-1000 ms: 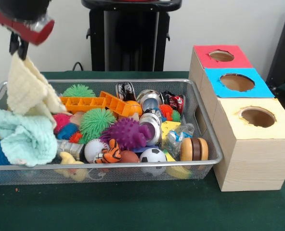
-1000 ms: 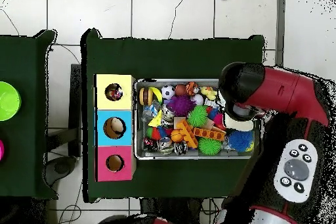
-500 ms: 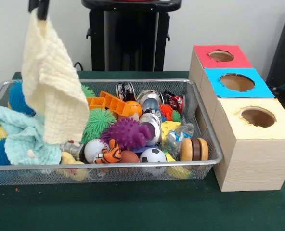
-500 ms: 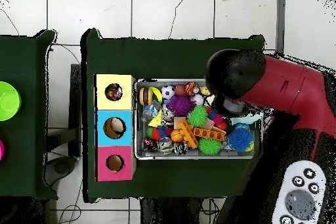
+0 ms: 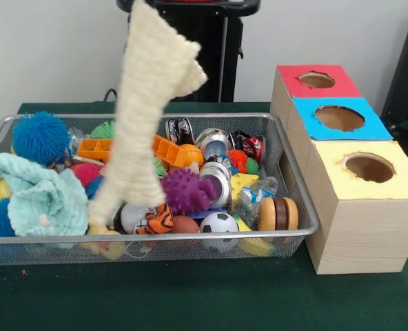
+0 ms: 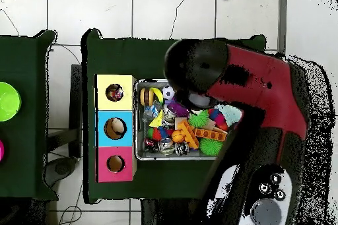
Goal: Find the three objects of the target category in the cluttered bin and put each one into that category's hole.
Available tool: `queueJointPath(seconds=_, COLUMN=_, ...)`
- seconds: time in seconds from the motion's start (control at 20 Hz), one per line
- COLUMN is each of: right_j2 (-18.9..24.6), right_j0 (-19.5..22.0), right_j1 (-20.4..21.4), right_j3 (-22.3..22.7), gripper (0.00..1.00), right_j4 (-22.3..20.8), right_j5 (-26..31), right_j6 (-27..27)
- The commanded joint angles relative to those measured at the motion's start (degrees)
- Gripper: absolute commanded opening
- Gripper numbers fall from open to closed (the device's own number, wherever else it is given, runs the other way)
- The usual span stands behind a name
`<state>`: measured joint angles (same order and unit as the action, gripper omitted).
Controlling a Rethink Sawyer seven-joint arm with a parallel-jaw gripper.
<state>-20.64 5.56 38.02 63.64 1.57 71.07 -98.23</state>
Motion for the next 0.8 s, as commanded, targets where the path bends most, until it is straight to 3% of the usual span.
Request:
queueJointPath(seconds=0.05, right_j2=3.84, right_j0=-1.52, right_j1=-0.68, right_j3=6.88, gripper=0.00, right_j4=3.84, right_j5=9.58, right_j6=-13.28)
queueJointPath(seconds=0.45, right_j2=2.42, right_j0=-3.88, right_j1=-1.02, right_j3=7.15, gripper=0.00, right_j4=5.10, right_j5=11.51, right_j6=-14.10)
queueJointPath(seconds=0.5, right_j2=2.30, right_j0=-4.03, right_j1=-1.04, right_j3=7.41, gripper=1.00, right_j4=5.22, right_j5=11.86, right_j6=-14.14)
queueJointPath(seconds=0.8, right_j2=2.65, right_j0=-3.33, right_j1=-0.47, right_j3=9.59, gripper=1.00, right_j4=4.43, right_j5=7.13, right_j6=-10.45)
